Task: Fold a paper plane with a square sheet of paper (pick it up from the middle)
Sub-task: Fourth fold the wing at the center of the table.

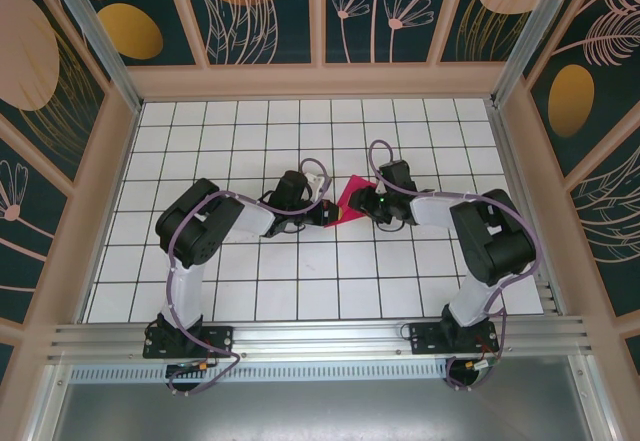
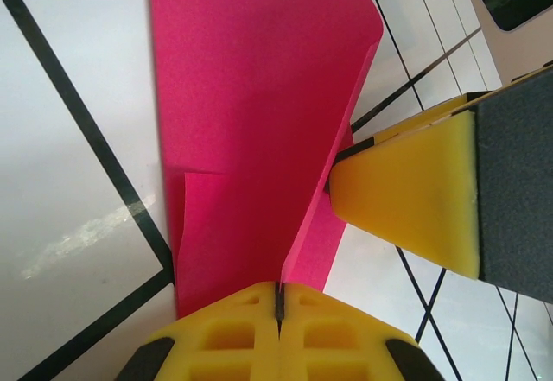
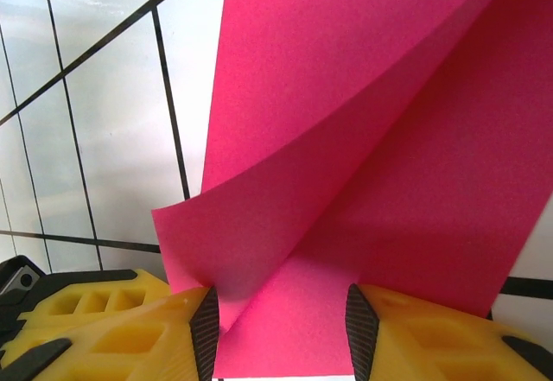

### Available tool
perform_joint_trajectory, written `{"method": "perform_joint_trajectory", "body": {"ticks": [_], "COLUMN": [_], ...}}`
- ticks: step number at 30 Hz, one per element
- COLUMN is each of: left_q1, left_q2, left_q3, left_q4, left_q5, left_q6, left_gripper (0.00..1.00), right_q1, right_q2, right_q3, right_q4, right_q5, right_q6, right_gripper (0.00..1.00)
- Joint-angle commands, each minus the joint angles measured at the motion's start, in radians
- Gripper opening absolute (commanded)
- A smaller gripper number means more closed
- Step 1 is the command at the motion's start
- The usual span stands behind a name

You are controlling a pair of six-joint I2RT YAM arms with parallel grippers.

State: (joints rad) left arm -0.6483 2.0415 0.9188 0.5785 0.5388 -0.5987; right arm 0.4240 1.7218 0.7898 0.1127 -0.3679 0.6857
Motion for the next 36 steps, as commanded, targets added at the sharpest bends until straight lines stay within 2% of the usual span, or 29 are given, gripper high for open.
{"method": "perform_joint_trajectory", "body": {"ticks": [1, 5, 12, 19, 29, 36], "left_q1": [0.005, 0.008, 0.01, 0.01, 0.016, 0.024], "left_q2": [0.022, 0.019, 0.014, 0.013, 0.001, 0.005], "left_q3": [0.008, 0.004, -0.01, -0.036, -0.066, -0.073], "left_q4": [-0.029, -0.024, 0.004, 0.066, 0.117, 0.118], "left_q5": [-0.035, -0.036, -0.027, -0.013, -0.025, -0.033], "left_q6": [-0.024, -0.034, -0.057, -0.105, -0.152, -0.165], "left_gripper": [0.0, 0.0, 0.0, 0.0, 0.0, 0.0], "right_q1": [-0.007, -0.006, -0.008, -0.009, -0.015, -0.015], "right_q2": [0.034, 0.035, -0.051, 0.01, 0.066, 0.087], "right_q3": [0.023, 0.032, 0.044, 0.037, 0.036, 0.04], "right_q4": [-0.041, -0.048, -0.017, 0.026, 0.002, -0.031], "right_q5": [0.035, 0.023, -0.024, -0.046, -0.013, 0.01], "right_q6": [-0.016, -0.015, -0.046, -0.057, -0.059, -0.04], "right_gripper": [0.46, 0.47, 0.47, 0.47, 0.47, 0.52]}}
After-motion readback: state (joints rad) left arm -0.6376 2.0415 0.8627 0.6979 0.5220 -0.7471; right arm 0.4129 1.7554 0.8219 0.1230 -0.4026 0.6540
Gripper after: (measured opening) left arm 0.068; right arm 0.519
